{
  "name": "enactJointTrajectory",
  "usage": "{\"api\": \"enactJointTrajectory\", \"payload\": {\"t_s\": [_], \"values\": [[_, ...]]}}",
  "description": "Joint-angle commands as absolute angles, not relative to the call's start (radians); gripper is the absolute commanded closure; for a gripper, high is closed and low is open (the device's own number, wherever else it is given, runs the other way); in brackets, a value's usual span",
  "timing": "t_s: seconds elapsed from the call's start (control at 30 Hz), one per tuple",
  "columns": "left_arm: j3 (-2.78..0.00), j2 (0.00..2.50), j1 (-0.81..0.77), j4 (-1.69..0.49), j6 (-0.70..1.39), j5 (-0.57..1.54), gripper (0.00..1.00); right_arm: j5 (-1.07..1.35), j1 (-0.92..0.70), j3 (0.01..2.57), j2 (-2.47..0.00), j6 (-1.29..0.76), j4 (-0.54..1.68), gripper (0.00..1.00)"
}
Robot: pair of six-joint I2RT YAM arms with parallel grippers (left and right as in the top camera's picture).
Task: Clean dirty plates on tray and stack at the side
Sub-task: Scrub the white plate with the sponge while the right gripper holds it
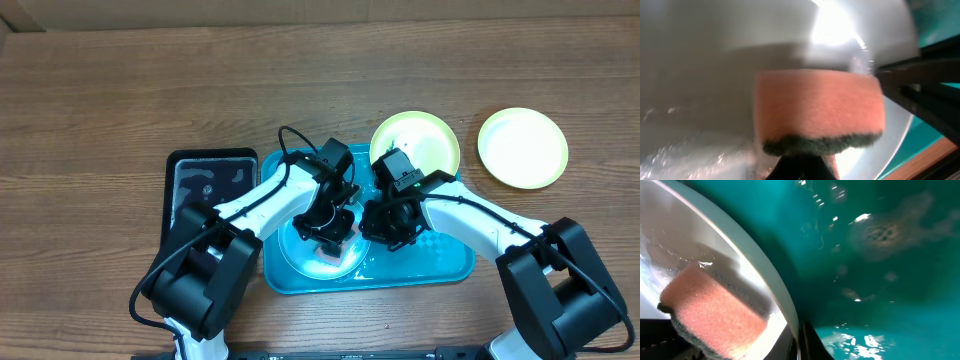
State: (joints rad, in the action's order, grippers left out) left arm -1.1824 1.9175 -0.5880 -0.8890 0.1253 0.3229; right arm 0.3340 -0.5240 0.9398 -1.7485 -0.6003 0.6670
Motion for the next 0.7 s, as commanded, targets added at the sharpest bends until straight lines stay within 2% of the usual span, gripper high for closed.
{"api": "enactJointTrajectory", "payload": {"t_s": [0.0, 0.2, 0.67], "values": [[-1.134, 1.971, -0.549, -0.957, 0.249, 0.067, 0.96, 0.282, -0.504, 0.95, -1.761, -0.605, 0.66, 0.96], [-1.134, 1.971, -0.517, -0.991, 0.447, -0.126, 0.96, 0.282, -0.504, 0.95, -1.761, -0.605, 0.663, 0.96], [-1.135, 1.971, -0.496, -0.985, 0.806, -0.281, 0.96, 0.282, -0.504, 0.95, -1.761, -0.604, 0.663, 0.96]]}}
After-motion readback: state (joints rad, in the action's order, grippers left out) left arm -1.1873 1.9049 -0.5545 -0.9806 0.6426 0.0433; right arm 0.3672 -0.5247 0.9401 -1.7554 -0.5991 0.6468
